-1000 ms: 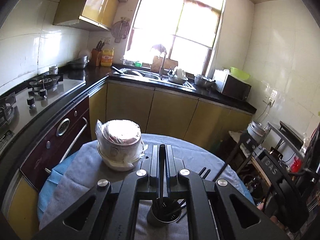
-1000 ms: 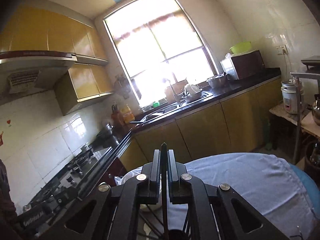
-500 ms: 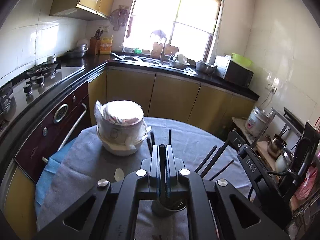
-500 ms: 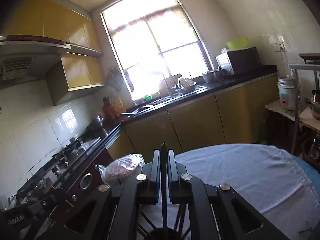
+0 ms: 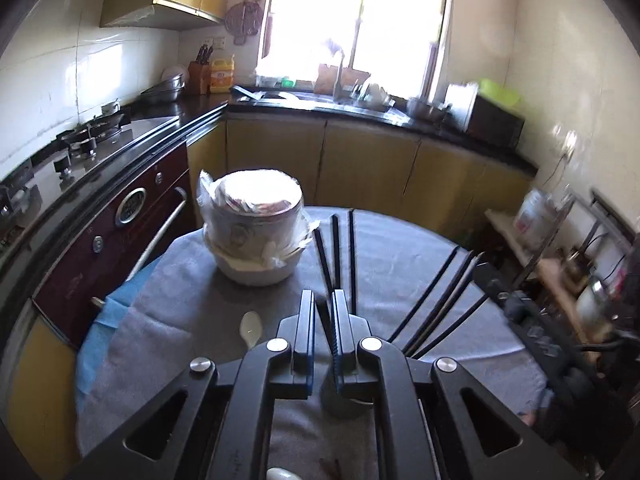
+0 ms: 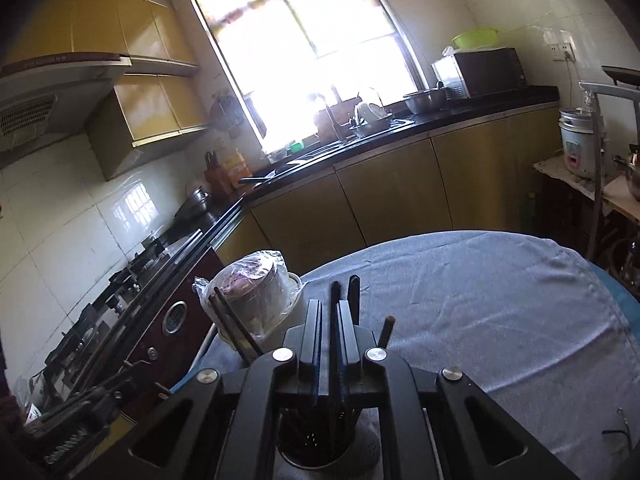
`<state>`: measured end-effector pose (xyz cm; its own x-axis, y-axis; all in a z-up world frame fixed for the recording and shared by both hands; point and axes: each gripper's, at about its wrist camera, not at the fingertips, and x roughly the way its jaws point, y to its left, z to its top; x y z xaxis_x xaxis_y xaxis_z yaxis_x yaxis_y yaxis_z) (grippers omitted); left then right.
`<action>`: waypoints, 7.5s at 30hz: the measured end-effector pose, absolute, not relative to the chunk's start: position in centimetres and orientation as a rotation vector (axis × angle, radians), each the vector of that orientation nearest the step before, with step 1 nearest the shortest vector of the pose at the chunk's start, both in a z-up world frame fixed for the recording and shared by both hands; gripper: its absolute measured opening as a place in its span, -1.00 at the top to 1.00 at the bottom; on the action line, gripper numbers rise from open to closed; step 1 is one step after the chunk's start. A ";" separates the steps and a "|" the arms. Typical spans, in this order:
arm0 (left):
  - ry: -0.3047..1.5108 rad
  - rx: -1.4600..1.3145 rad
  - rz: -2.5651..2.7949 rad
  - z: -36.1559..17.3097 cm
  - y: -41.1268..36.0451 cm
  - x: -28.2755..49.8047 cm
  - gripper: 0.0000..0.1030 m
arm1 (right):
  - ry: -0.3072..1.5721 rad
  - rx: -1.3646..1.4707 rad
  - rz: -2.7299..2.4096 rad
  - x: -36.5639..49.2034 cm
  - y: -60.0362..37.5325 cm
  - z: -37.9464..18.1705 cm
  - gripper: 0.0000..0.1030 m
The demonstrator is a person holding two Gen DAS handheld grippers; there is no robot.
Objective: Organize utensils
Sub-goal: 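Open both grippers over the cup to drop the chopsticks in, then withdraw both grippers and move them toward the last loose chopsticks, then close the left gripper on a chopstick while the right gripper grasps another, then lift the chopsticks with both grippers and lower them into the black cup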
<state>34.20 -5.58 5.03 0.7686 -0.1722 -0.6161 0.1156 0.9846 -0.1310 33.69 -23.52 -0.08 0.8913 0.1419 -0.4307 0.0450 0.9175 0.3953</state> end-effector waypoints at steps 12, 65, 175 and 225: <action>0.578 -0.067 0.015 8.6 -4.4 32.2 -0.18 | 0.496 0.426 0.052 29.0 -25.0 3.2 -0.07; 0.795 -0.124 0.016 0.1 0.0 17.1 -0.24 | 0.689 0.330 0.199 13.2 -24.0 0.1 -0.11; 1.196 -0.162 -0.067 -15.4 0.2 26.6 0.89 | 0.963 0.151 0.081 24.1 -22.9 -10.6 0.88; 0.574 -0.203 -0.273 12.7 -0.9 19.9 0.90 | 0.510 0.264 0.101 16.4 -23.8 7.5 0.88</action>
